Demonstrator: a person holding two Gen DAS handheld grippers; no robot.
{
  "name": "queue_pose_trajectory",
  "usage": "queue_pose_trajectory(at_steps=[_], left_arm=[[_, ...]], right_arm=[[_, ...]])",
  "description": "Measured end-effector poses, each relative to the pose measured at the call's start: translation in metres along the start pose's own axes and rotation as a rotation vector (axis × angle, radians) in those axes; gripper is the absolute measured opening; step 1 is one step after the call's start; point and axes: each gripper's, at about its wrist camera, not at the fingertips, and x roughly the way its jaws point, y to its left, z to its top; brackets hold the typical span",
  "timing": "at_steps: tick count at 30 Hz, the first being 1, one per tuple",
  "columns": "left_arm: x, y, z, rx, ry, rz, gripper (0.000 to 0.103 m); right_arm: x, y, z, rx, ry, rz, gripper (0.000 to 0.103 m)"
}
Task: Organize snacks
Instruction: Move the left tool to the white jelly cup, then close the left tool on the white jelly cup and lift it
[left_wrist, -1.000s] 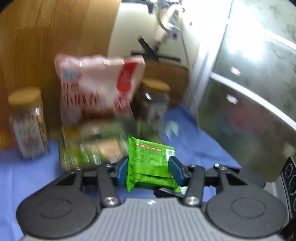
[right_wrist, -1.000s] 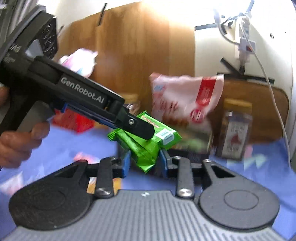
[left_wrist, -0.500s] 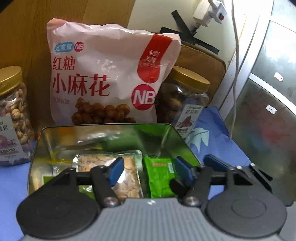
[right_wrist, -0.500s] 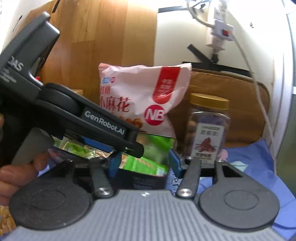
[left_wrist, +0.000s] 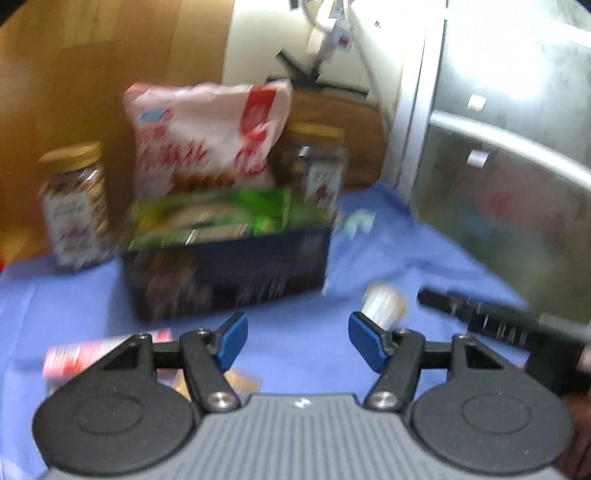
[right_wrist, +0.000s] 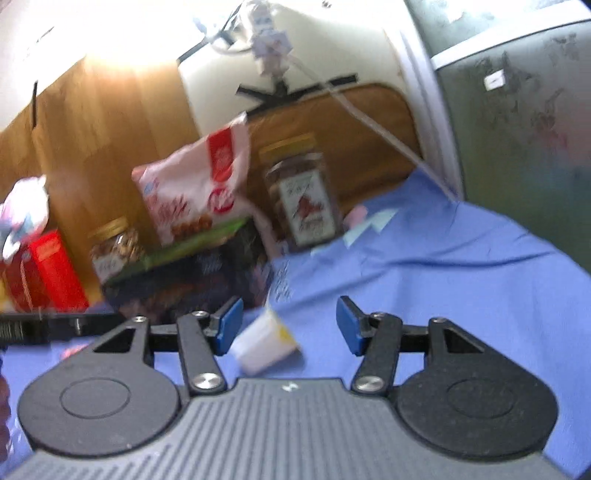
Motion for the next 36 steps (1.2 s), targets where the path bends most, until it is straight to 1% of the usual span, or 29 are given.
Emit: queue_pose_trajectory(at_steps=[3,4,5,7,9,10,11,12,13,15,16,18,21,26,28,30,33,36], left_arm=[[0.0,0.001,-0.027,-0.021,0.061,0.072,0.061],[0.001,0.001,-0.033,-0.021,0.078,0.094,0.06],[0.0,0.0,-0.038,-0.008,0.075,0.115,0.06],[-0.007,-0.007,-0.044,0.04,0.062,0.184,0.06],[-0.009,-0.01,-0.048,0.045,0.065,0.218,0.06],[-0.009,-0.01,-0.052,0.041,0.065,0.225,0.06],[-0.009,-0.013,-0.055,0.051,0.061,0.239,0.061],[-0.008,-0.015,-0.063,0.067,0.06,0.26,0.064],[-0.01,-0.016,-0.065,0.066,0.048,0.269,0.064],[-0.01,-0.012,-0.064,0.047,0.052,0.262,0.066],[-0.011,-0.009,-0.063,0.027,0.056,0.253,0.069],[-0.012,-0.004,-0.063,-0.006,0.061,0.25,0.072],[-0.014,-0.002,-0.064,-0.021,0.057,0.26,0.072],[-0.015,-0.002,-0.065,-0.022,0.056,0.267,0.072],[-0.015,-0.002,-0.065,-0.025,0.055,0.267,0.073],[-0.015,-0.002,-0.065,-0.028,0.054,0.271,0.073],[-0.015,-0.001,-0.065,-0.032,0.052,0.276,0.073],[-0.015,-0.001,-0.065,-0.032,0.054,0.28,0.075]], right_arm=[[0.008,0.011,-0.004,0.006,0.037,0.027,0.059],[0.014,0.015,-0.003,0.006,0.046,0.029,0.059],[0.022,0.018,0.0,0.003,0.057,0.021,0.061],[0.039,0.022,0.005,0.013,0.098,-0.008,0.064],[0.056,0.021,0.005,0.05,0.157,-0.001,0.066],[0.065,0.021,0.001,0.046,0.189,-0.009,0.065],[0.071,0.022,-0.001,0.03,0.214,-0.018,0.059],[0.07,0.026,0.0,0.004,0.212,-0.018,0.057],[0.071,0.029,-0.003,-0.016,0.224,-0.006,0.057],[0.066,0.035,-0.004,-0.048,0.227,-0.004,0.056],[0.062,0.036,-0.005,-0.055,0.228,0.0,0.056],[0.054,0.037,-0.009,-0.047,0.229,0.013,0.056],[0.031,0.038,-0.018,-0.052,0.226,0.035,0.056],[-0.01,0.052,-0.038,-0.151,0.226,0.105,0.056],[-0.019,0.057,-0.044,-0.193,0.232,0.164,0.056],[-0.022,0.063,-0.047,-0.237,0.248,0.226,0.057],[-0.02,0.07,-0.047,-0.282,0.253,0.224,0.063],[-0.016,0.065,-0.045,-0.255,0.26,0.249,0.07]])
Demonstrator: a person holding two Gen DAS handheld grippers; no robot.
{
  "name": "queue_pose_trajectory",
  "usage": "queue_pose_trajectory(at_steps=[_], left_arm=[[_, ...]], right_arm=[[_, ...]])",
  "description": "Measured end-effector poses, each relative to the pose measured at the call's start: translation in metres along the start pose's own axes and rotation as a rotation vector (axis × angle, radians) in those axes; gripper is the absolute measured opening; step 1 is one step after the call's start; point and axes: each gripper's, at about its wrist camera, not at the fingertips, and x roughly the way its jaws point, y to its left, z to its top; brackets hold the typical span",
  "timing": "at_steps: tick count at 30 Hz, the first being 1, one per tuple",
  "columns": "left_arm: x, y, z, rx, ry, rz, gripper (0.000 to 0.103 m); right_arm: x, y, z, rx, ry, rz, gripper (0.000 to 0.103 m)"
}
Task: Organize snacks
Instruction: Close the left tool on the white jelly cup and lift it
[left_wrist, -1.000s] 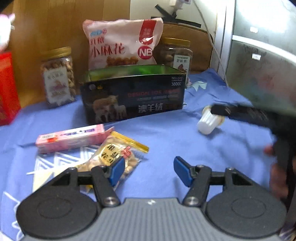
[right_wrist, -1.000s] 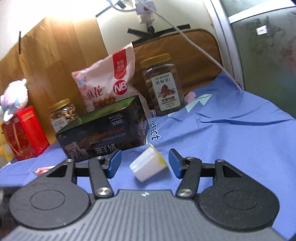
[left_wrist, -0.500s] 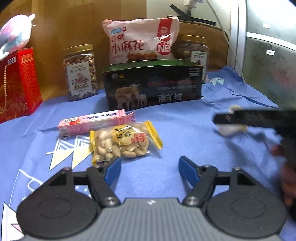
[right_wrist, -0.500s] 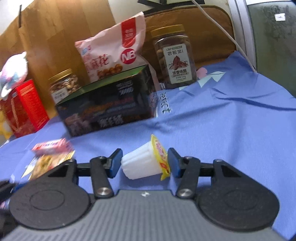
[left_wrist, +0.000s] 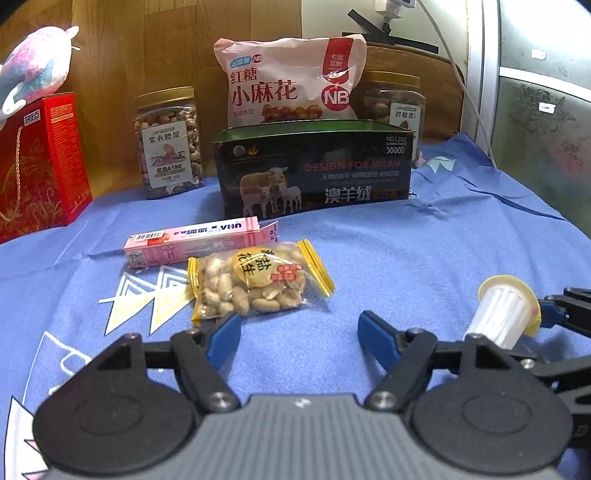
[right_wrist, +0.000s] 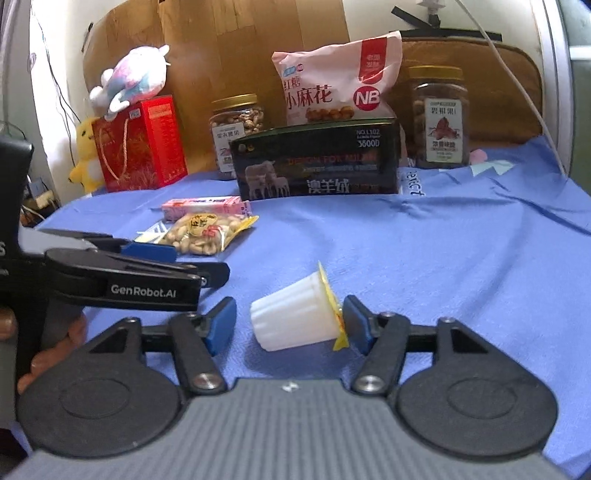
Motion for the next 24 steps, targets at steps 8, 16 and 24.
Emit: queue_pose_trajectory(at_steps=[8,16,24], left_arm=[[0.0,0.002,0.0,-0.009,0.003,-0.003,0.077],[-0.013,0.011,-0.002,-0.051,-0.009,-0.2,0.068],[-0.003,-0.036,0.015,0.043,0.096,-0.49,0.065]], right_arm=[[-0.014,-0.005,-0.007,0.033,-0.046,0.018,0.081],[-0.024,0.0,-0.019,-0.024,-0.002,0.02,0.082],[-0.027,0.007,-0.023,-0.119,-0.002,-0.085,0.068]])
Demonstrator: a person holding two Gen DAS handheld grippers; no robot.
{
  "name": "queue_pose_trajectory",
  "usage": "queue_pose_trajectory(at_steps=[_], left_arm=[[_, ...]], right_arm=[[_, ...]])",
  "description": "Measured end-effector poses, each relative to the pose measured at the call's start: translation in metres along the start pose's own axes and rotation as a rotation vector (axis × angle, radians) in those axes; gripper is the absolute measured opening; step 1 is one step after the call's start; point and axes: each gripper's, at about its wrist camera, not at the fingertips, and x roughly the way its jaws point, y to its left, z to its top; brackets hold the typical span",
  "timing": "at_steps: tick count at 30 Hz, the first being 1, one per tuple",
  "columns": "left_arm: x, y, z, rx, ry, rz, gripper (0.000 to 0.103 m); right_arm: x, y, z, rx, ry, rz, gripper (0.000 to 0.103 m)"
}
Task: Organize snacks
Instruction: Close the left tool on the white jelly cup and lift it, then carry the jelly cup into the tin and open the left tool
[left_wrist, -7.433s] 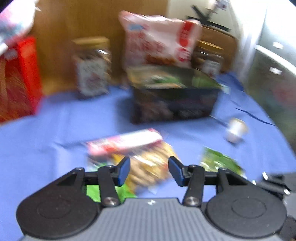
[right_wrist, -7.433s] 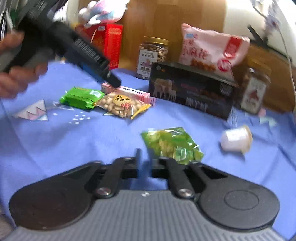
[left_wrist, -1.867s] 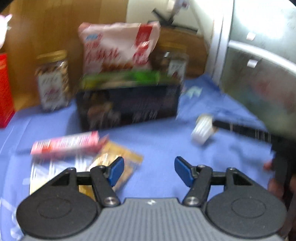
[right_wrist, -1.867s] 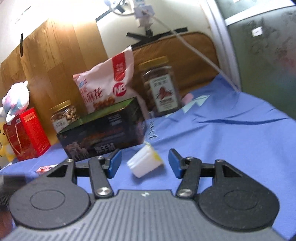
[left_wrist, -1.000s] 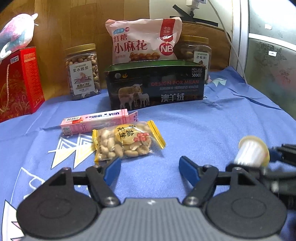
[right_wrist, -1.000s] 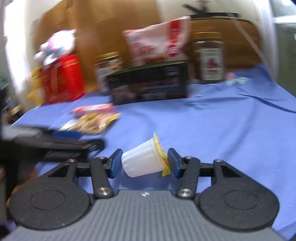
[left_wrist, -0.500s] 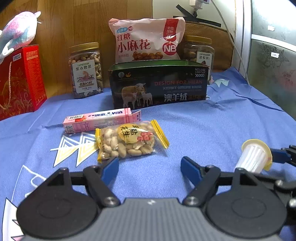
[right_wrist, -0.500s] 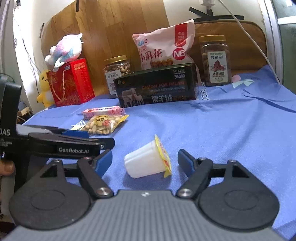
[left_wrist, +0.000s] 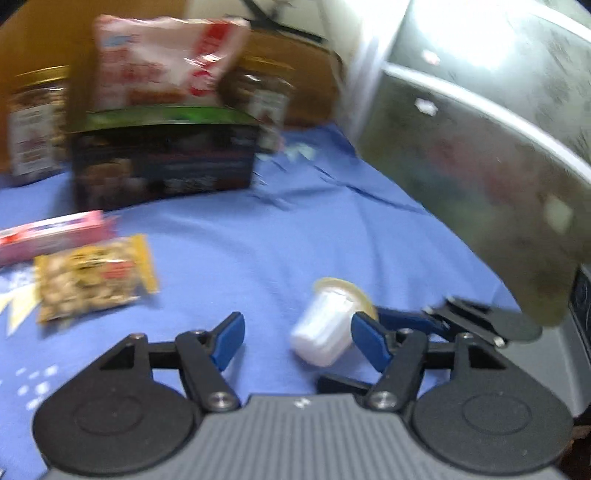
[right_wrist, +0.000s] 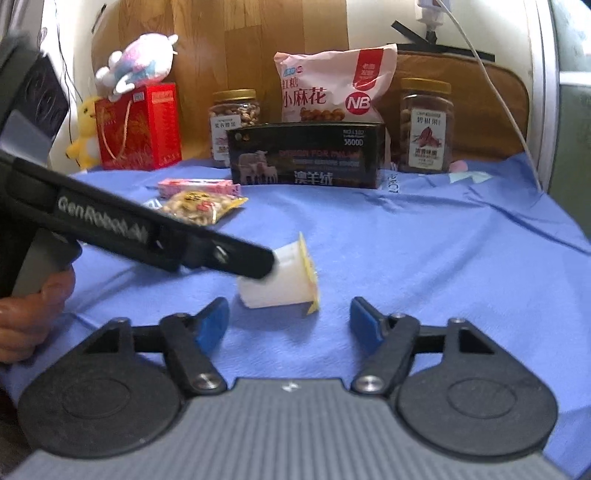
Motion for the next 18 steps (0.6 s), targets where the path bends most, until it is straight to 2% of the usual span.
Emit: queue_pose_trajectory(at_steps=[2,3,7,10,15,18], left_arm=[[0.008,-0.008,-0.002,0.031,0.011,0.002,0.057],[0.01,-0.013,-0.002,0.059,0.019,0.001,0.045],[0.001,-0.008,0.01,0.049,-0.005,0.045,0.044],[-0.012,0.005,0.034,0.053,-0.069,0.089,0.044],[-0.015,0.041,0.097,0.065,-0.15,0.208,0.044],[0.004,0.072,0.135,0.038,-0.151,0.253,0.045]], right_arm=[[0.004,0.0,0.002,-0.025,0.005,0.02,0.05],[0.005,0.002,0.005,-0.045,0.002,0.029,0.05],[0.01,0.012,0.02,-0.123,-0.02,0.022,0.049],[0.022,0.011,0.046,-0.138,-0.076,0.051,0.049],[0.065,0.009,0.103,-0.154,-0.183,0.068,0.049],[0.103,0.008,0.135,-0.145,-0.2,0.053,0.05]])
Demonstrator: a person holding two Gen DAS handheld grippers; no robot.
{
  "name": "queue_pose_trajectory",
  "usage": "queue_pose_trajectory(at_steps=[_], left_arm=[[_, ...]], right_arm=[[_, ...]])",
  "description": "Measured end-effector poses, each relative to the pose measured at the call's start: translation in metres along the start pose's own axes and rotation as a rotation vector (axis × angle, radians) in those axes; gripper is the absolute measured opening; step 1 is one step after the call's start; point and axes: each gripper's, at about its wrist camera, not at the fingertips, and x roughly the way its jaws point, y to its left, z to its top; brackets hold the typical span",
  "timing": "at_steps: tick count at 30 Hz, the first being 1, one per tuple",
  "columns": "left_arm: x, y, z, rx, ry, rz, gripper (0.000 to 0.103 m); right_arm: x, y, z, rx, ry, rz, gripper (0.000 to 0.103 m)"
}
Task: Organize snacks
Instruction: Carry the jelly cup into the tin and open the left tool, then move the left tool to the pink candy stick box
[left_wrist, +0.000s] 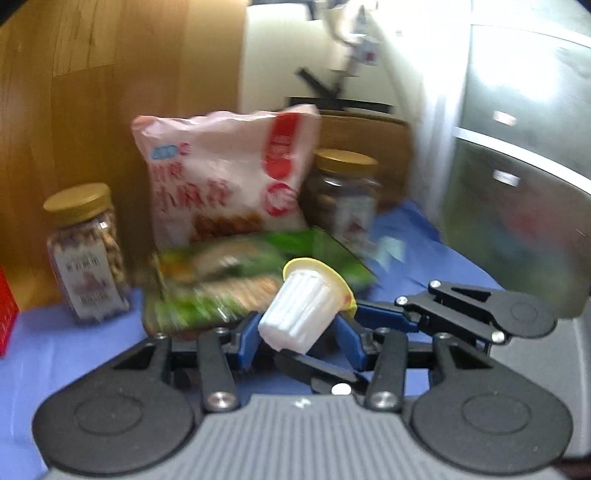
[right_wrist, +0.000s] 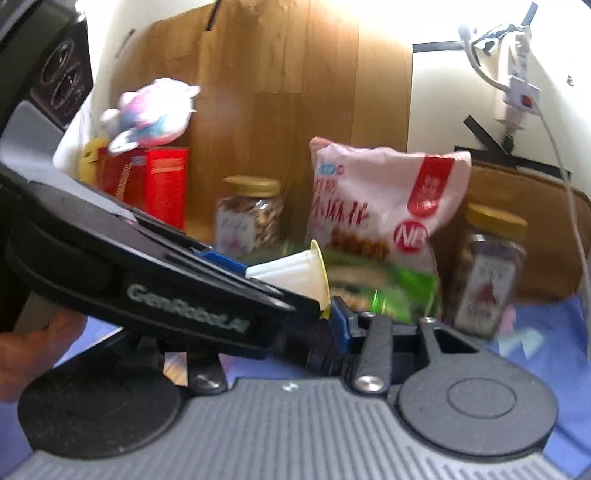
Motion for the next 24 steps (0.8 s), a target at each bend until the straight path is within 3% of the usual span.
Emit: queue_pose_trajectory(at_steps=[6,9,11,13,16,19,21,24], left_arm=[[0.057,0.028,0.02,-0.063,0.065,-0.016,0.045],[0.068,0.022,0.015,-0.048,0.071,0.008,0.046],[0.068,0.02,0.011,-0.039,0.066,0.016,0.05],[0.058,0.021,0.01,-0.049,0.05,0.001,0.063],[0.014,0.034,0.002,-0.059,-0.038,-0.021,0.062],[-0.037,0.073,-0.02,-0.152,-0.111,-0.013,0.061],[-0.055,0.103,-0.04,-0.243,-0.082,0.032,0.06],[-0.063,0.14,-0.075,-0.369,-0.006,0.098,0.06]], right_arm=[[0.053,-0.024,0.008,0.097,0.042,-0.037,0.053],[0.054,-0.023,0.002,0.078,0.019,-0.087,0.064],[0.05,-0.021,-0.002,0.057,-0.002,-0.133,0.068],[0.04,-0.022,-0.003,0.07,-0.014,-0.132,0.071],[0.014,-0.017,-0.006,0.095,-0.057,-0.122,0.072],[-0.011,-0.007,-0.015,0.135,-0.07,-0.019,0.072],[-0.002,0.0,-0.018,0.162,-0.001,0.111,0.071],[0.021,0.013,-0.023,0.169,0.109,0.197,0.069]])
